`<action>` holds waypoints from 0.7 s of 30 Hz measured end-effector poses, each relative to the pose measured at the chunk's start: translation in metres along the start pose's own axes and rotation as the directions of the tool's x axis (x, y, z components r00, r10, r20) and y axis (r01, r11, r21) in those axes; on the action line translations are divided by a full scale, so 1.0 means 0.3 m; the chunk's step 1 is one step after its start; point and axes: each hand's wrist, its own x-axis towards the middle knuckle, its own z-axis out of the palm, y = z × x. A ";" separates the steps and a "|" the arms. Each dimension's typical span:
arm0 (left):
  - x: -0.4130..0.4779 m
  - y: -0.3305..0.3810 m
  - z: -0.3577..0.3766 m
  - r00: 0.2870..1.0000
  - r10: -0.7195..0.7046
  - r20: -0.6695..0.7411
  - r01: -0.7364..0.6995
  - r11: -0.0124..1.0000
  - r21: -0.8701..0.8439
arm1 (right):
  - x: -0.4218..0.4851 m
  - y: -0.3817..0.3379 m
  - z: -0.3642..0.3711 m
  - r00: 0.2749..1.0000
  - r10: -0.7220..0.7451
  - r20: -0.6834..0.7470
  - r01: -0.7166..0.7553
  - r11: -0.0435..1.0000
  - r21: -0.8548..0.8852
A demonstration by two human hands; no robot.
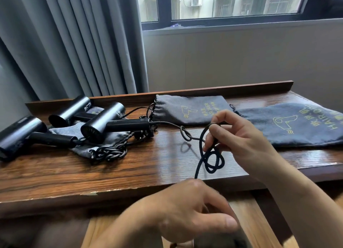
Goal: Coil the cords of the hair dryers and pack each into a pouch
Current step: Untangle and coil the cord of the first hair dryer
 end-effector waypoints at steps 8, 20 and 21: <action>0.058 -0.016 -0.024 0.803 -0.119 -0.585 0.024 0.986 -0.168 | -0.017 0.001 -0.027 0.999 -0.048 -0.009 0.049 0.988 0.149; 0.044 -0.064 -0.030 0.713 -0.226 -0.664 -0.126 0.890 -0.438 | -0.014 0.021 -0.017 0.943 -0.059 -0.327 -0.002 0.983 -0.182; 0.040 -0.070 -0.034 0.730 -0.208 -0.651 -0.147 0.882 -0.447 | -0.013 0.018 -0.017 0.940 -0.055 -0.337 -0.001 0.986 -0.165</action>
